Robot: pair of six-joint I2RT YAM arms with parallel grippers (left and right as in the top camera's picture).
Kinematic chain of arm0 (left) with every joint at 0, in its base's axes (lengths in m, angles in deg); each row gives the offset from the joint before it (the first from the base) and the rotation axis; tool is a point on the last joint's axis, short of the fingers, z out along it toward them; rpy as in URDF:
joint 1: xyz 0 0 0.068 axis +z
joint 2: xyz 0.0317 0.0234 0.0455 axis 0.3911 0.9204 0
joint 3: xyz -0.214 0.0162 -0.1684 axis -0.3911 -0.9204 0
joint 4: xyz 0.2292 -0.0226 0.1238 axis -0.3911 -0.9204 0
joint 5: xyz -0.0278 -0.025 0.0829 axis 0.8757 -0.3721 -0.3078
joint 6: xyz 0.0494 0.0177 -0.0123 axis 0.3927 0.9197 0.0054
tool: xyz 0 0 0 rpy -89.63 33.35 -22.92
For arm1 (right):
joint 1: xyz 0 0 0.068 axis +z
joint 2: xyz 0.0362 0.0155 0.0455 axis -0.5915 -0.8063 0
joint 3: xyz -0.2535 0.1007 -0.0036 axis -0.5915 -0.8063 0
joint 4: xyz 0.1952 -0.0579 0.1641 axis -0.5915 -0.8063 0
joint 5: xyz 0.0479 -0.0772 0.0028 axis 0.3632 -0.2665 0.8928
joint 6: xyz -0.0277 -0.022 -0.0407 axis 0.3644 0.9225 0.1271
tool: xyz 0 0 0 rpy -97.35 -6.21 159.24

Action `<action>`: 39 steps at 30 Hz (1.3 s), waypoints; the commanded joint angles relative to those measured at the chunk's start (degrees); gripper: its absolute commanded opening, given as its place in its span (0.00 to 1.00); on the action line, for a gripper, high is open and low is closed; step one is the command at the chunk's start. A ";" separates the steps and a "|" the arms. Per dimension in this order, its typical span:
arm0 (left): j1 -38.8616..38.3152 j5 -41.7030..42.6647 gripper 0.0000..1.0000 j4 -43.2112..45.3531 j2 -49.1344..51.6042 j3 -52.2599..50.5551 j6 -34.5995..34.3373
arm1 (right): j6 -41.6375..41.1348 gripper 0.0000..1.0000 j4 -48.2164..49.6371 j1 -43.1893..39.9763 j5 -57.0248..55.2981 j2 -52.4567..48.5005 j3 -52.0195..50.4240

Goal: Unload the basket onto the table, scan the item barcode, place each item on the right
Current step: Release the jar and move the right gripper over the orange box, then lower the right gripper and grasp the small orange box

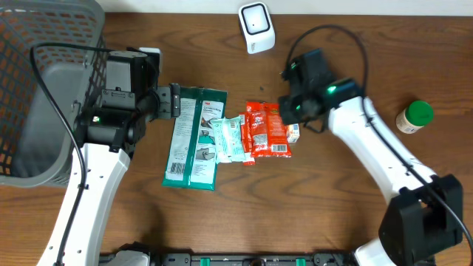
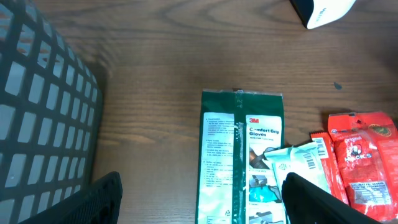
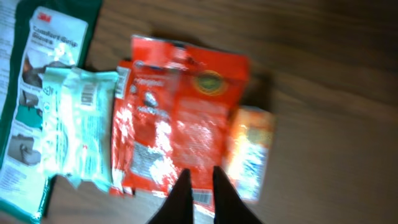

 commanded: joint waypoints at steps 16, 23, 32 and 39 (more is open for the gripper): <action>0.02 -0.28 0.83 -0.04 0.24 0.09 -0.28 | -0.39 0.05 13.79 3.08 -13.18 -0.37 -14.62; 0.02 -0.31 0.82 -0.04 0.24 0.09 -0.28 | -0.44 0.04 13.53 0.96 -17.81 -0.37 -14.60; 0.02 -0.28 0.82 -0.04 0.24 0.09 -0.28 | -0.42 0.01 17.16 0.20 -4.98 -0.35 -14.53; 0.02 -0.28 0.83 -0.04 0.24 0.09 -0.28 | -7.72 0.01 20.79 0.26 2.93 -0.37 -14.56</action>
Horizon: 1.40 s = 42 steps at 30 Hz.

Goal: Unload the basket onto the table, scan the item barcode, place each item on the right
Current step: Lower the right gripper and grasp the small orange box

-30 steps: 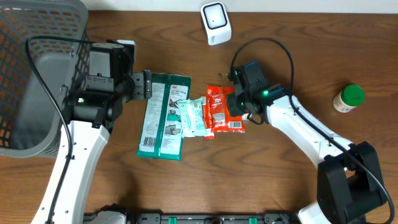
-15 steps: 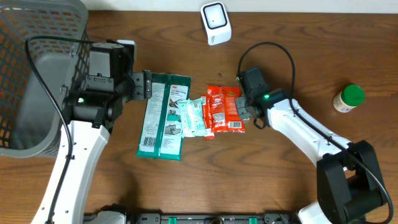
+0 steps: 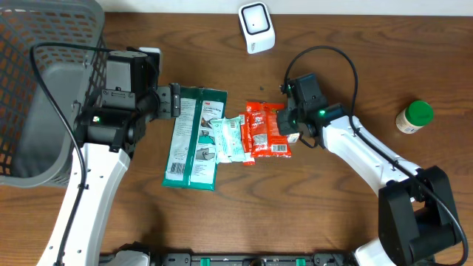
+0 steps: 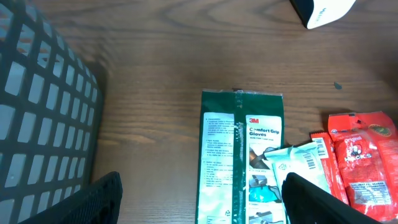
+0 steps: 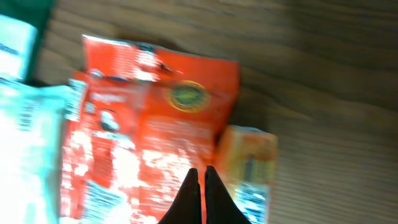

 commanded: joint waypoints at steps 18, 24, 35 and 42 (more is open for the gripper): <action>0.02 -0.31 0.83 -0.11 0.24 0.09 -0.26 | -6.78 0.01 -1.46 0.48 -5.81 -4.59 -0.37; 0.02 -0.31 0.82 -0.09 0.24 0.09 -0.28 | -5.66 0.01 -5.99 -0.72 -19.50 -1.95 -0.31; 0.02 -0.31 0.82 -0.09 0.24 0.09 -0.28 | 4.00 0.15 -10.93 -2.71 -20.85 -0.24 2.05; 0.02 -0.31 0.83 -0.09 0.24 0.09 -0.28 | 4.02 0.39 -14.19 -2.58 -15.47 0.09 4.33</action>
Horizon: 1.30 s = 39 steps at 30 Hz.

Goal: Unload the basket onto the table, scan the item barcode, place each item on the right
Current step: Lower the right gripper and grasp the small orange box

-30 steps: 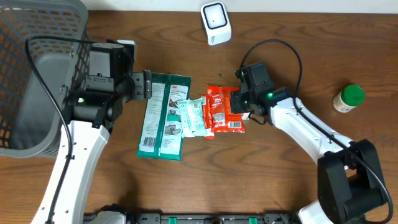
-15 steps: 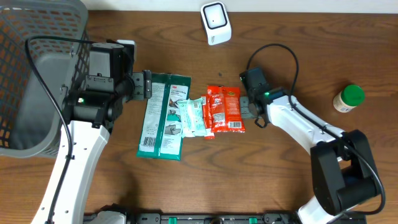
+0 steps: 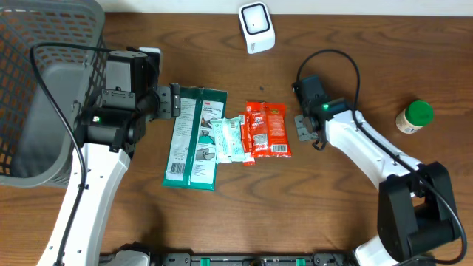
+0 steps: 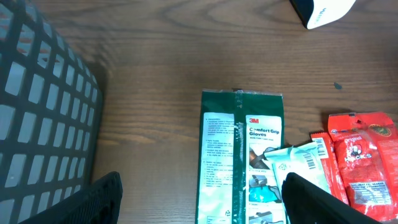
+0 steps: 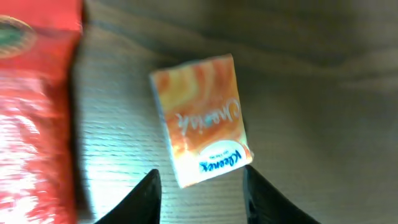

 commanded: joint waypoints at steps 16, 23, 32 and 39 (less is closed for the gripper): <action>0.02 -0.28 0.83 -0.09 0.24 0.09 -0.28 | 1.97 0.40 1.84 2.19 -3.23 -3.50 1.40; 0.02 -0.28 0.82 -0.11 0.24 0.09 -0.26 | 2.97 0.31 4.76 2.86 -3.26 -4.02 1.40; 0.02 -0.31 0.82 -0.09 0.24 0.09 -0.26 | 2.97 0.31 5.42 2.86 -3.28 -7.15 1.40; 0.02 -0.28 0.82 -0.09 0.24 0.09 -0.28 | 2.99 0.29 5.40 2.82 -4.55 -8.15 1.40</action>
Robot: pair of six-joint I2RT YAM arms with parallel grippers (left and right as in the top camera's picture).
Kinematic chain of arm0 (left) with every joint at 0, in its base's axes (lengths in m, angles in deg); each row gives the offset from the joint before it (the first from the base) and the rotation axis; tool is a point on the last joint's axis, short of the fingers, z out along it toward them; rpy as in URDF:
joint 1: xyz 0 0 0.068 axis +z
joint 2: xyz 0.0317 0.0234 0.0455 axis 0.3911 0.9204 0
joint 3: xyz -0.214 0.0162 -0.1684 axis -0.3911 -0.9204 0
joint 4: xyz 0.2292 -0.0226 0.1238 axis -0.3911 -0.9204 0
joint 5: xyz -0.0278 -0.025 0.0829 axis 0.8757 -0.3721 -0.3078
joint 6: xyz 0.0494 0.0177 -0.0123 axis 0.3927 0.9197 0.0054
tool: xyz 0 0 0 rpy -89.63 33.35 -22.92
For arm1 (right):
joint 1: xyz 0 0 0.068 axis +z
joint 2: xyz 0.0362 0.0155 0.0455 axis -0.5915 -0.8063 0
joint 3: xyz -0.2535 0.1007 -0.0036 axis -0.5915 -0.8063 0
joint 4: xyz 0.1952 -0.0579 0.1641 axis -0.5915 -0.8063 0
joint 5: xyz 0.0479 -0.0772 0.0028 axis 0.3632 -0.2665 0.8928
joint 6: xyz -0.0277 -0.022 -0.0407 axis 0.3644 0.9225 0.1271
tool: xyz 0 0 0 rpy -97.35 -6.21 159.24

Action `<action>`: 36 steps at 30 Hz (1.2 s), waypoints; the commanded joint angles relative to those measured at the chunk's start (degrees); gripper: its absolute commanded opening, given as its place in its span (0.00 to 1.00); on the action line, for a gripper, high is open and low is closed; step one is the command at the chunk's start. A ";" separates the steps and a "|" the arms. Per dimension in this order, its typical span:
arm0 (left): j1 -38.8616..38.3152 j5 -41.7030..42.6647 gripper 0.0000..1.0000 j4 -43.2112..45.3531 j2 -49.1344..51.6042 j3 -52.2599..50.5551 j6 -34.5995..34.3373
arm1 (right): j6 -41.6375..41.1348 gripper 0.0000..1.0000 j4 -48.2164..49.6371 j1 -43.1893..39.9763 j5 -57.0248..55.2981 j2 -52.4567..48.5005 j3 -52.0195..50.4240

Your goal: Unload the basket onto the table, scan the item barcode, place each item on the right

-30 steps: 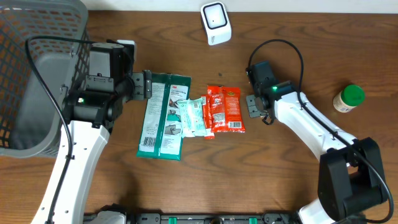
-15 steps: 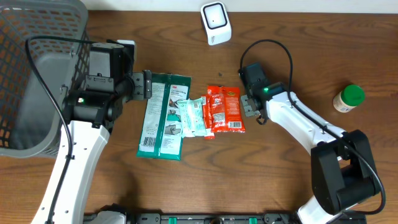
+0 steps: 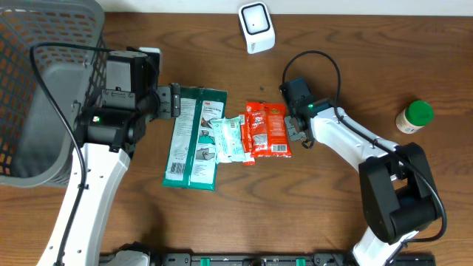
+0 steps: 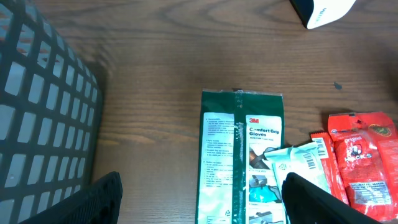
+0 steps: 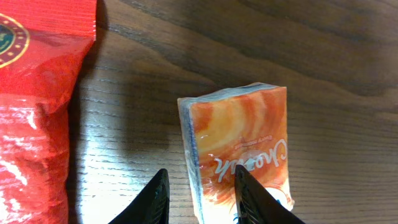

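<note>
A small orange tissue pack [image 5: 239, 143] lies on the wooden table just right of the red snack bags [image 5: 31, 93]. My right gripper [image 5: 199, 199] is open low over it. One finger stands left of the pack's edge and the other is over its middle. In the overhead view the right gripper [image 3: 295, 131] hides most of the pack. The white scanner [image 3: 256, 27] stands at the table's far edge. My left gripper [image 4: 199, 208] hangs open over the near end of the green glove pack [image 4: 241, 155], holding nothing.
A pale wipes packet [image 3: 229, 139] lies between the green glove pack [image 3: 194, 137] and the red bags [image 3: 267, 129]. A grey mesh basket [image 3: 44, 89] fills the far left. A green-lidded bottle [image 3: 414, 117] stands at the right.
My right gripper has moved a little left and closer to the tissue pack, which now looks larger and turned in its view. Its jaws stay open. The left arm has not moved.
My right gripper was shut above the red bags, with the orange pack against their right edge. Then it was shut and lower by that edge. Then it was open over the pack, which lay apart from the bags. Now it is closer over the pack.
</note>
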 commanded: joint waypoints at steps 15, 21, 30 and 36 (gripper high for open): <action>0.02 -0.31 0.83 -0.11 0.24 0.09 -0.28 | 3.43 0.28 1.07 0.31 -3.45 0.96 1.01; 0.02 -0.31 0.82 -0.11 0.24 0.09 -0.28 | 3.45 0.26 1.62 0.28 -3.45 0.94 0.74; 0.02 -0.28 0.82 -0.09 0.24 0.09 -0.28 | 4.07 0.29 2.21 0.31 -3.43 0.90 -2.12; 0.02 -0.31 0.82 -0.09 0.24 0.09 -0.28 | 4.04 0.29 2.36 0.31 -3.43 0.90 -3.52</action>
